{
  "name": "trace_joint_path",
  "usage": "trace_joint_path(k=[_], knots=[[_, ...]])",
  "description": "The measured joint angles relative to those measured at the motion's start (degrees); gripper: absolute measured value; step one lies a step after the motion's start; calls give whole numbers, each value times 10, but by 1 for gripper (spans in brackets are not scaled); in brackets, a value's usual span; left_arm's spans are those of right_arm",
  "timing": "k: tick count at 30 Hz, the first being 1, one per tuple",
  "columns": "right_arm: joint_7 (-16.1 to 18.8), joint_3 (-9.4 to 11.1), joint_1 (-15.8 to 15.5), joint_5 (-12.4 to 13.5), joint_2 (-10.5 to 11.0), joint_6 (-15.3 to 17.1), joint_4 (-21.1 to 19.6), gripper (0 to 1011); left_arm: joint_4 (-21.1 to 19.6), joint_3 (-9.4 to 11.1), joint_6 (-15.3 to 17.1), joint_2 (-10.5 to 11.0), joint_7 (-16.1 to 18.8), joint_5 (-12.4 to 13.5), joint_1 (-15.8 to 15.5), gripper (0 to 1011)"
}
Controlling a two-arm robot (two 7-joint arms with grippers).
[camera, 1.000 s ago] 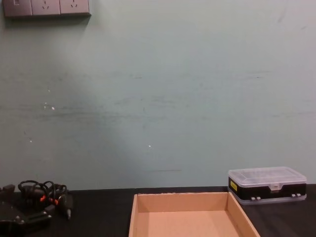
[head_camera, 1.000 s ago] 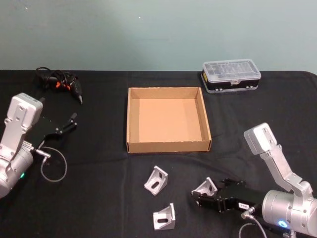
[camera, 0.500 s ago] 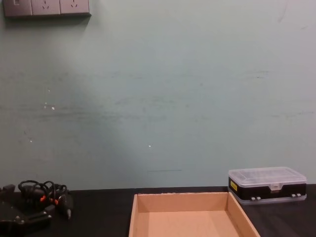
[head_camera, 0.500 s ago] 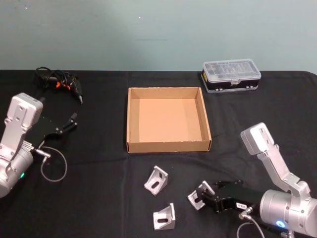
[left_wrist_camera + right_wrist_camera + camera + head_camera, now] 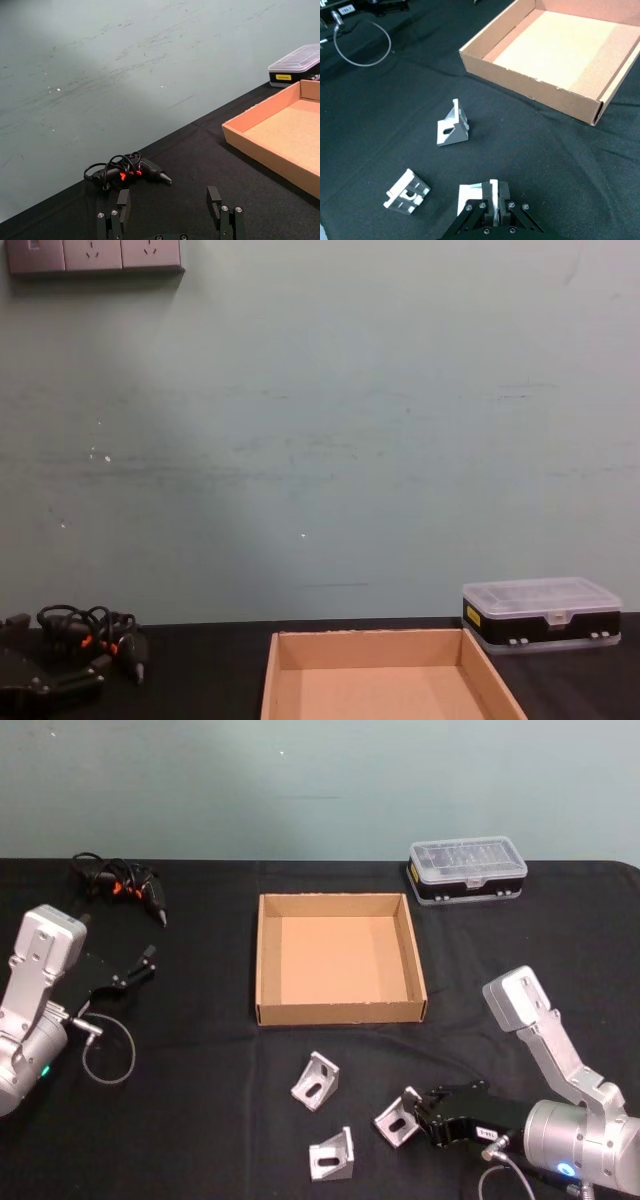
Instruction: Use one hand to pick up the angle iron from the table and place it into the box.
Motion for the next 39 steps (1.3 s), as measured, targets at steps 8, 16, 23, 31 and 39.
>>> trace_joint_path(k=[8,16,23,31,39], knots=[[-4,28,-22,-2,3,-27,-28,80,0,0,0,0,0,0,0,1000],[-17,58,-3,-15,-11,-52,-61,80,0,0,0,0,0,0,0,1000],[-21,48,60,-40,-49,-55,-33,80,0,0,0,0,0,0,0,1000],[-12,12,148,-79,-101,-45,56,80,0,0,0,0,0,0,0,1000],[-7,-5,201,-105,-139,-38,142,80,0,0,0,0,0,0,0,1000]])
